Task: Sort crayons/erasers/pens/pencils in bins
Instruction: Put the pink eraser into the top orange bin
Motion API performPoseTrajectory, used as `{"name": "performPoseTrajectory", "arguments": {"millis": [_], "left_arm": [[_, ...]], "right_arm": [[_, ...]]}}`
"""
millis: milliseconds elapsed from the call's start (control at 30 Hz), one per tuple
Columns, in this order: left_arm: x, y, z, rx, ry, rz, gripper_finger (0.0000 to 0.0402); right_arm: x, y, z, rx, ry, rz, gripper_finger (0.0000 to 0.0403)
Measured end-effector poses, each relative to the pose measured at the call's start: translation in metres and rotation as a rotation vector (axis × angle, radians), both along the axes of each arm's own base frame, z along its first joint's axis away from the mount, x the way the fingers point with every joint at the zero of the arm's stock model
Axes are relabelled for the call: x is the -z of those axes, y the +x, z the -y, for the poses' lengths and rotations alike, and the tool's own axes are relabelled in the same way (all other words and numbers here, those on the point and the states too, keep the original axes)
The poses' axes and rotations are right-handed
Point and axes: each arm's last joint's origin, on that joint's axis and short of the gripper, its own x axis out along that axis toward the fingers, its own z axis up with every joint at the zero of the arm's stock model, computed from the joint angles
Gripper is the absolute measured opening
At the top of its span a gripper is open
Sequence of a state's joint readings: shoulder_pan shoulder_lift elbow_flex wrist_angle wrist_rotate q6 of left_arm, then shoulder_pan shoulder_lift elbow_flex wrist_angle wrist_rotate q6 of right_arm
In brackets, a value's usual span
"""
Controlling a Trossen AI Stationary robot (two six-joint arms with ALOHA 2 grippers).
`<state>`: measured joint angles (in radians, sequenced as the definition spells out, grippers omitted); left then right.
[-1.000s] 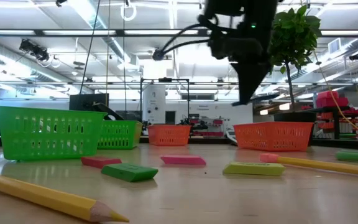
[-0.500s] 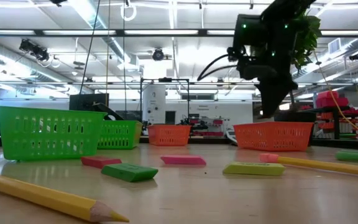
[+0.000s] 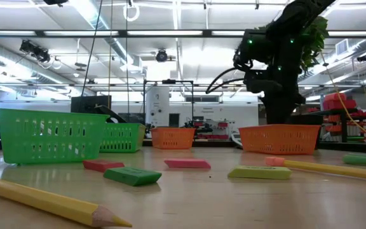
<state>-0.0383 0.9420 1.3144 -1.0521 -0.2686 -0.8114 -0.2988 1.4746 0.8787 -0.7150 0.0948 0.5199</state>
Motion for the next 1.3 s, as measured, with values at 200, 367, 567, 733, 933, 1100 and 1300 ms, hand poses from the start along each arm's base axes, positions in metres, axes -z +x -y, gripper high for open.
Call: {"name": "performPoseTrajectory", "arguments": {"millis": [200, 367, 567, 733, 933, 1100, 1300], "left_arm": [[0.003, 0.008, 0.0, -0.039, -0.044, -0.012, 0.005], [0.011, 0.024, 0.001, -0.068, -0.063, -0.053, 0.0052], [0.014, 0.048, 0.003, -0.082, -0.088, -0.004, 0.0051], [0.009, 0.054, 0.005, -0.015, -0.048, 0.045, 0.0052], [0.007, 0.054, 0.006, 0.079, 0.02, 0.044, 0.0053], [0.009, 0.071, 0.016, 0.308, 0.0, 0.069, 0.0053], [0.02, 0.085, 0.042, 0.535, 0.002, 0.018, 0.0065]], "right_arm": [[-0.014, 0.006, -0.002, -0.064, 0.066, 0.065, 0.0141], [-0.04, 0.026, -0.016, -0.211, 0.113, 0.185, 0.0144], [-0.058, 0.043, -0.06, -0.37, 0.074, 0.262, 0.0145], [-0.062, 0.046, -0.103, -0.391, 0.059, 0.292, 0.014], [-0.067, 0.048, -0.136, -0.28, 0.052, 0.398, 0.013], [-0.069, 0.05, -0.143, -0.126, 0.098, 0.456, 0.0126], [-0.101, 0.054, -0.15, -0.024, 0.207, 0.495, 0.0127]]}}
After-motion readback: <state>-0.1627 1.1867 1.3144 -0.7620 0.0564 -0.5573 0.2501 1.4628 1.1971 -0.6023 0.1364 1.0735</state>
